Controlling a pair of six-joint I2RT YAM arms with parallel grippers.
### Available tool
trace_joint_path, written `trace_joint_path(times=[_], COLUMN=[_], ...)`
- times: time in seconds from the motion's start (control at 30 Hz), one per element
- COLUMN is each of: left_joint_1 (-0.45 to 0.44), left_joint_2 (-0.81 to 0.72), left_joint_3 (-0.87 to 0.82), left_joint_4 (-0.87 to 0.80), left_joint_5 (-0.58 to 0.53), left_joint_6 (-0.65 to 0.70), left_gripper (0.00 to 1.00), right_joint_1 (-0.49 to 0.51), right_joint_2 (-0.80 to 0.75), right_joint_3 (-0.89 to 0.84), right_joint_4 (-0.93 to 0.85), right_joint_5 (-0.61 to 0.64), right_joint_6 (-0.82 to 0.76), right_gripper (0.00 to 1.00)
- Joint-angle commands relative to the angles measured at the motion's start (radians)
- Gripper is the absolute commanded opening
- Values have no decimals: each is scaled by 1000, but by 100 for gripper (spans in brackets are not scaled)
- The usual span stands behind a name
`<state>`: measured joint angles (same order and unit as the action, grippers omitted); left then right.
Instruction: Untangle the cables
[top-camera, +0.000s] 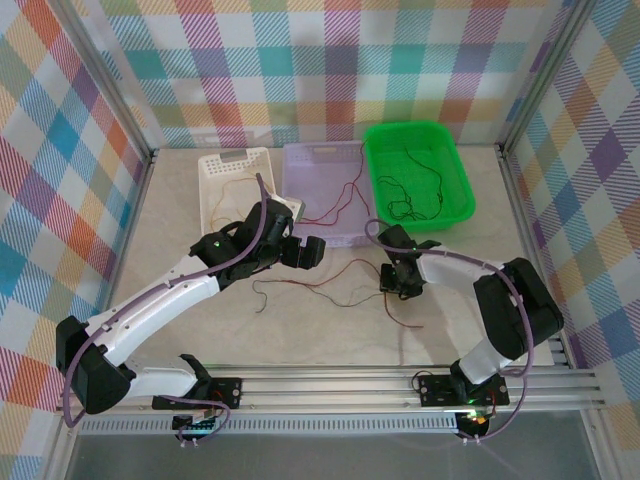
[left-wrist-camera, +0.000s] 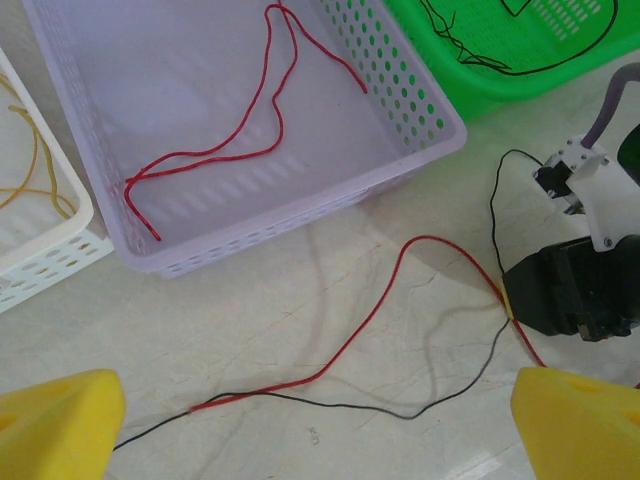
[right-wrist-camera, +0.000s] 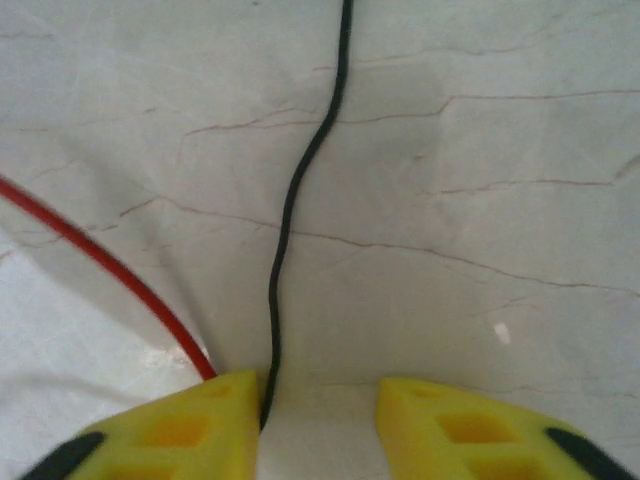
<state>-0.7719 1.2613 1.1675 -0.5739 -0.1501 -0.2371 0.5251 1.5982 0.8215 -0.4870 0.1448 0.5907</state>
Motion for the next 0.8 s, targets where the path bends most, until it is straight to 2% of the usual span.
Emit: trace_joint_path(times=[0.0, 0.17, 0.27, 0.33, 0.47, 0.67, 0.77], left_joint_1=[-9, -10, -10, -10, -10, -9, -9], left_joint_2=[-9, -10, -9, -9, -9, -12, -12], left_joint_3=[4, 3, 3, 2, 3, 2, 5], left_joint_4=[-7, -6, -6, -6, -6, -6, -7], left_joint_5=[-1, 0, 1, 3, 4, 3, 6], left_joint_6=[21, 21, 21, 21, 21, 22, 22], left_gripper=[98, 99, 98, 98, 99, 99, 99], right_joint_1=[13, 14, 13, 13, 13, 15, 17], right_joint_2=[119, 126, 123, 127, 108, -80, -232], right_joint_3=[-9, 2, -10, -15, -38, -83, -83], right_joint_4=[223, 253, 294, 319, 350, 260, 167], right_joint_5=[-19, -18, -30, -52, -74, 15, 67], right_joint_6=[-8, -14, -21, -34, -38, -30, -38], right_gripper=[29, 26, 22, 12, 1, 0, 0])
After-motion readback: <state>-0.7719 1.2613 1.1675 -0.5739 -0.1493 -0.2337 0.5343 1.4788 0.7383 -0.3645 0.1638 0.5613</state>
